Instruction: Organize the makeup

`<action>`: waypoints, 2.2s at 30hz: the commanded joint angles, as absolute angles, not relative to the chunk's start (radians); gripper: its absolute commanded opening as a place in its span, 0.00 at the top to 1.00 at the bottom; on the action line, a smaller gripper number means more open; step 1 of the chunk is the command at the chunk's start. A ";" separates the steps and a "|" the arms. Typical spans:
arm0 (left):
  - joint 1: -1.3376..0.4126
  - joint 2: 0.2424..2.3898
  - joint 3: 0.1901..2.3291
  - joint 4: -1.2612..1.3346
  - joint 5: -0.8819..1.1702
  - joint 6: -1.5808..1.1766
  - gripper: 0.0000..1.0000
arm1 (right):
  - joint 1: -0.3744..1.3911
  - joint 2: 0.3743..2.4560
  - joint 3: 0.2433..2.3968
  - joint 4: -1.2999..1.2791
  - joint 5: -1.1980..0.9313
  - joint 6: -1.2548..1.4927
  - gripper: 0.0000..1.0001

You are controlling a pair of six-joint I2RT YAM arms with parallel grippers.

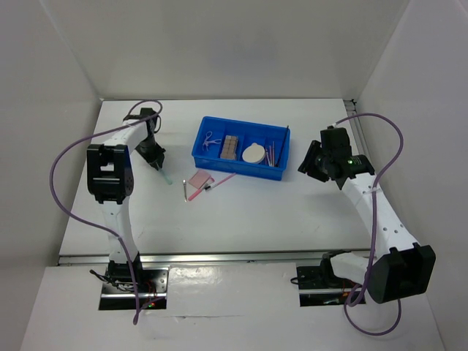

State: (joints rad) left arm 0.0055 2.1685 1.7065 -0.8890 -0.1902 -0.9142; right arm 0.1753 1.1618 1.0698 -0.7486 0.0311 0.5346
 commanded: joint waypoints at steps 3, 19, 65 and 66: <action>0.012 2.039 1.743 -0.878 -0.150 -0.809 0.98 | 0.184 1.166 1.080 -0.710 0.032 0.541 0.52; -0.104 1.966 1.926 -0.853 -0.015 -0.608 1.00 | 0.184 1.186 1.080 -0.692 0.023 0.532 0.52; -0.359 1.600 1.150 -0.629 -0.175 -0.744 0.31 | 0.232 1.175 1.078 -0.706 0.067 0.551 0.53; -0.359 1.614 1.150 -0.629 -0.184 -0.753 0.31 | 0.232 1.175 1.078 -0.706 0.067 0.551 0.53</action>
State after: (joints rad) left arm -0.3397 1.5955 1.1423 -0.6712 -0.1291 -0.6960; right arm 0.2157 1.1862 1.0698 -0.7330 0.0566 0.5419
